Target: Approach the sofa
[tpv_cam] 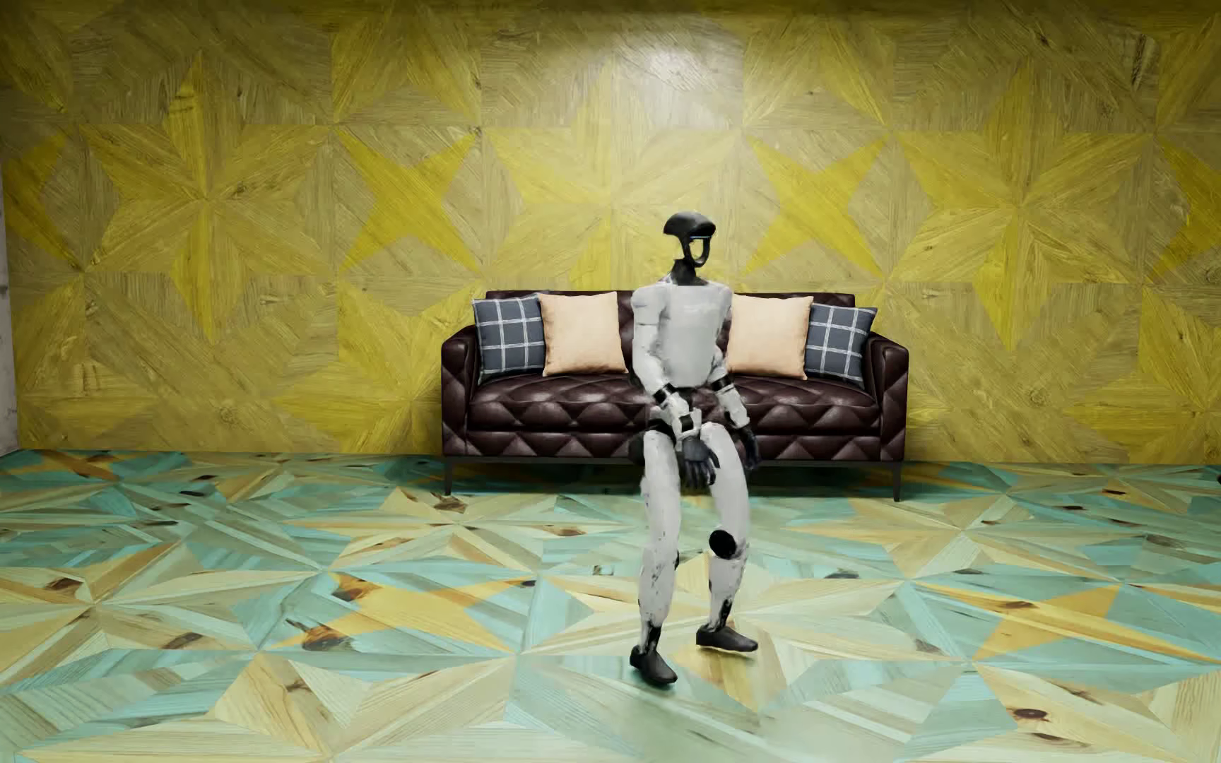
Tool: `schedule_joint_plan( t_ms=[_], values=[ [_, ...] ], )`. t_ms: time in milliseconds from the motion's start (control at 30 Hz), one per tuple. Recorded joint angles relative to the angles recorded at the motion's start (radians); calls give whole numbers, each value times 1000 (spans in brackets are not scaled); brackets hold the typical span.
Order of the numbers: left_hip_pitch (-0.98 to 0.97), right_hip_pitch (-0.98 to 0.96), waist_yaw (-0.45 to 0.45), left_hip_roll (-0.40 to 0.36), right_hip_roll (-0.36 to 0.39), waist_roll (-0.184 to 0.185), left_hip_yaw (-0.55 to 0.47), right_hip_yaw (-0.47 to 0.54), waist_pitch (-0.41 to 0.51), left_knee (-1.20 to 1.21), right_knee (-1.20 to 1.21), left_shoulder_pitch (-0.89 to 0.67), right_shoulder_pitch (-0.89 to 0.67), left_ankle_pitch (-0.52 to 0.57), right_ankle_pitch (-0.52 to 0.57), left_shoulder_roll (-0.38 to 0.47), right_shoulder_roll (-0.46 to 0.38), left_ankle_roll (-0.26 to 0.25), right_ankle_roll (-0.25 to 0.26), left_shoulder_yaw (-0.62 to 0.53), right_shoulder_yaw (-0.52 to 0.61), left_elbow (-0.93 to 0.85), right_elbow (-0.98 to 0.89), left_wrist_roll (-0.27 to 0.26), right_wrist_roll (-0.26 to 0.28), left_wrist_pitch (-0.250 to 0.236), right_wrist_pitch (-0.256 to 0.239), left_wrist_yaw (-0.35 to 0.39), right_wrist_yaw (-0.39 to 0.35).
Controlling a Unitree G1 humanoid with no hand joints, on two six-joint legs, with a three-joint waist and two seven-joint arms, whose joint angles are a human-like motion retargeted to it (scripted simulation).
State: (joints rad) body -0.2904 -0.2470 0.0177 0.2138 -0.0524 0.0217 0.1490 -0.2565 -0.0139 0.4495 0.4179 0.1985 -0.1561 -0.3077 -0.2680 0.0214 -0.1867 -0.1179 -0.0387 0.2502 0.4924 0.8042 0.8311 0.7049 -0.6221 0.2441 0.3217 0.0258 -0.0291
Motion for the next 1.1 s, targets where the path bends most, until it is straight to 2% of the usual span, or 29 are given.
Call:
schedule_joint_plan(
  t_ms=[100,167,267,367,400,433,467,500,533,600,633,667,700,733,800,833,867,900,933,967,1000,1033,1067,1100],
  values=[
    [52,24,-3,-35,-28,-1,8,-11,-8,-98,-22,-38,36,49,9,7,9,-7,9,-54,-79,5,-34,30,47,2,13,-16,-74],
    [64,34,-6,-53,-44,-3,5,-20,-10,-120,-34,-57,82,55,13,15,20,-4,16,-88,-102,-16,-47,40,71,-22,7,-18,-90],
    [50,39,-8,-62,-54,-2,-9,-30,-12,-91,-33,-73,140,38,12,2,30,9,23,-92,-45,-44,2,12,61,-31,15,13,-43],
    [35,33,-9,-62,-56,0,-9,-26,-11,-62,-28,-68,179,21,12,11,43,19,29,-116,47,-53,94,5,30,-42,42,0,45],
    [29,29,-9,-60,-55,1,-6,-22,-10,-51,-25,-63,194,14,13,13,55,22,32,-115,41,-55,118,4,55,-41,54,-5,58],
    [22,24,-10,-57,-54,1,-2,-15,-8,-39,-23,-64,211,7,14,12,79,26,35,-114,-17,-52,122,5,126,-36,83,-8,37],
    [15,19,-11,-53,-51,2,3,-7,-7,-23,-21,-64,228,-1,16,13,86,29,40,-112,-51,-49,111,6,170,-32,88,-12,4],
    [4,12,-12,-47,-48,3,9,3,-5,1,-15,-63,243,-15,16,16,80,34,45,-111,-47,-47,93,7,174,-30,75,-16,-22],
    [-13,3,-13,-39,-43,5,15,16,-2,37,-6,-56,254,-28,16,21,55,40,52,-108,-17,-47,82,6,148,-31,52,-20,-31],
    [-59,-18,-14,-15,-29,11,23,52,4,145,14,-43,243,-47,17,29,16,40,70,-110,39,-53,71,5,102,-29,28,-19,-8],
    [-89,-31,-12,-8,-23,15,6,78,7,211,23,-41,220,-43,22,25,-1,19,81,-110,62,-51,77,1,84,-22,28,-14,12],
    [-124,-47,-9,-13,-15,18,-43,111,10,283,32,-40,191,-34,27,23,-17,-19,94,-107,80,-51,86,-9,69,-19,30,-11,29],
    [-155,-63,-4,-47,-8,19,-145,151,13,350,39,-37,157,-23,35,21,-30,-80,109,-101,91,-55,97,-18,59,-19,37,7,41],
    [-172,-82,-1,-117,-2,19,-287,195,14,399,47,-33,119,-26,43,17,-41,-127,128,-89,96,-65,107,-33,51,-23,47,34,45],
    [-92,-131,0,-312,1,13,-600,305,16,400,61,-34,49,-103,65,8,-63,-130,176,-86,86,-71,94,-53,42,-24,55,52,34],
    [-32,-156,4,-365,5,8,-715,381,18,361,55,-29,10,-158,82,4,-72,-133,209,-89,77,-78,81,-58,42,-23,53,47,23],
    [-11,-182,8,-367,15,8,-719,462,22,330,47,-11,-37,-203,100,2,-77,-133,255,-93,75,-88,69,-62,44,-28,46,37,10],
    [-7,-213,9,-351,34,9,-596,544,27,301,35,4,-86,-232,119,-4,-81,-6,285,-101,82,-98,51,-66,45,-32,32,26,5],
    [-11,-234,15,-336,61,9,-466,631,31,273,2,14,-136,-248,148,-14,-88,72,287,-109,100,-97,28,-68,38,-33,18,15,7],
    [-26,-267,25,-338,60,4,-368,676,40,258,-37,15,-177,-236,169,-18,-91,109,291,-128,108,-93,-5,-66,39,-35,5,7,-5],
    [-44,-317,32,-328,10,-11,-272,625,51,246,-59,13,-193,-217,160,-8,-78,130,272,-156,103,-85,-44,-58,45,-32,-2,-2,-33],
    [-56,-353,37,-310,-65,-32,-174,451,60,222,-82,10,-188,-193,136,13,-55,142,172,-186,90,-68,-83,-42,58,-26,-11,-13,-68],
    [-62,-358,41,-293,-163,-55,-76,195,64,191,-117,5,-167,-167,75,30,-31,152,86,-207,75,-44,-116,-33,77,-17,-20,-19,-99],
    [-63,-337,44,-275,-265,-77,19,-122,64,155,-127,0,-139,-138,58,43,-10,161,105,-212,76,-17,-136,-31,95,0,-30,-22,-112]
  ],
)
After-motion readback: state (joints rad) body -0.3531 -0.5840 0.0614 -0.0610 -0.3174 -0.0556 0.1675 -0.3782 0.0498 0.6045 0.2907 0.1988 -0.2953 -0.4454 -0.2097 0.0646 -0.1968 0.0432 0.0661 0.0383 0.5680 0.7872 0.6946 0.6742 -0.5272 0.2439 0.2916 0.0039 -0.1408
